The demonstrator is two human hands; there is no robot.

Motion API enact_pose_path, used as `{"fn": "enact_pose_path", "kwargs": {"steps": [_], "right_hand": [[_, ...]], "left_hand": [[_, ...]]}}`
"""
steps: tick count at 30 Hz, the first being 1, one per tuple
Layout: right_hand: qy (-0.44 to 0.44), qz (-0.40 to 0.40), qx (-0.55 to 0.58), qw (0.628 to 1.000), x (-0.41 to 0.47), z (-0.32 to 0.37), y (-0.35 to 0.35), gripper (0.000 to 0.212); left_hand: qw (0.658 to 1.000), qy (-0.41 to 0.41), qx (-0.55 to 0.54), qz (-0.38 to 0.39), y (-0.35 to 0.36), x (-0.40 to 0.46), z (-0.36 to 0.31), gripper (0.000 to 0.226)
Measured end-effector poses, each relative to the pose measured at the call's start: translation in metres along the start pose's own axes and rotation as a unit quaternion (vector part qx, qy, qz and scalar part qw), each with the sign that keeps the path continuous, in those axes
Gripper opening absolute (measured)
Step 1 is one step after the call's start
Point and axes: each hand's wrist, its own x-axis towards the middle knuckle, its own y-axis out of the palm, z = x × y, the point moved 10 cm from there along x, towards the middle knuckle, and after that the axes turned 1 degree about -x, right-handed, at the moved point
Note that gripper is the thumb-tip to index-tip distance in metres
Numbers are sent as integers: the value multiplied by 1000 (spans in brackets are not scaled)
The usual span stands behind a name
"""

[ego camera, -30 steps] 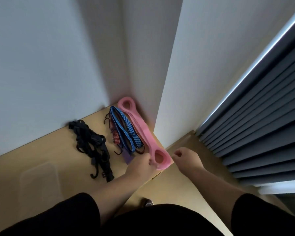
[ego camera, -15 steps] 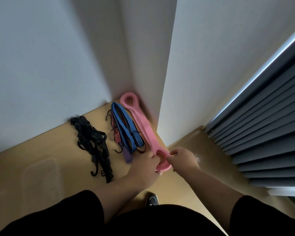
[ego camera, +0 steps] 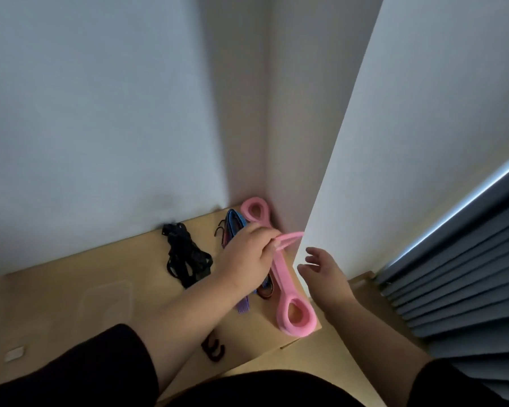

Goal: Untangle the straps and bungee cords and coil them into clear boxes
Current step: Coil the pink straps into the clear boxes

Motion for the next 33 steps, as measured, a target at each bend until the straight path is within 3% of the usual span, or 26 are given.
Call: {"fn": "enact_pose_path", "kwargs": {"steps": [3, 6, 11, 16, 20, 24, 27, 31, 33], "right_hand": [[-50, 7, -33, 998, 12, 34, 13, 57], [-146, -3, -74, 987, 19, 84, 26, 50], [-214, 29, -7, 976, 18, 137, 50, 43], [-173, 43, 5, 984, 20, 152, 62, 4], [-197, 104, 86, 971, -5, 178, 73, 12], [-244, 189, 93, 947, -40, 206, 102, 45], [-237, 236, 118, 935, -59, 215, 125, 37], [-204, 250, 140, 936, -56, 218, 144, 28], [-159, 315, 145, 924, -66, 218, 181, 22]], "left_hand": [[999, -10, -15, -50, -46, 15, -10, 24], [996, -6, -20, -91, -88, 25, -23, 21], [985, -26, -97, -139, -142, 26, -35, 15], [966, -37, -201, -157, -176, 13, -39, 15], [945, -69, -254, -197, -200, -3, -17, 21], [929, -125, -263, -229, -206, -33, 25, 30], [918, -151, -294, -219, -200, -62, 49, 38], [927, -146, -286, -194, -190, -90, 60, 28], [906, -172, -311, -229, -201, -116, 81, 26]]}}
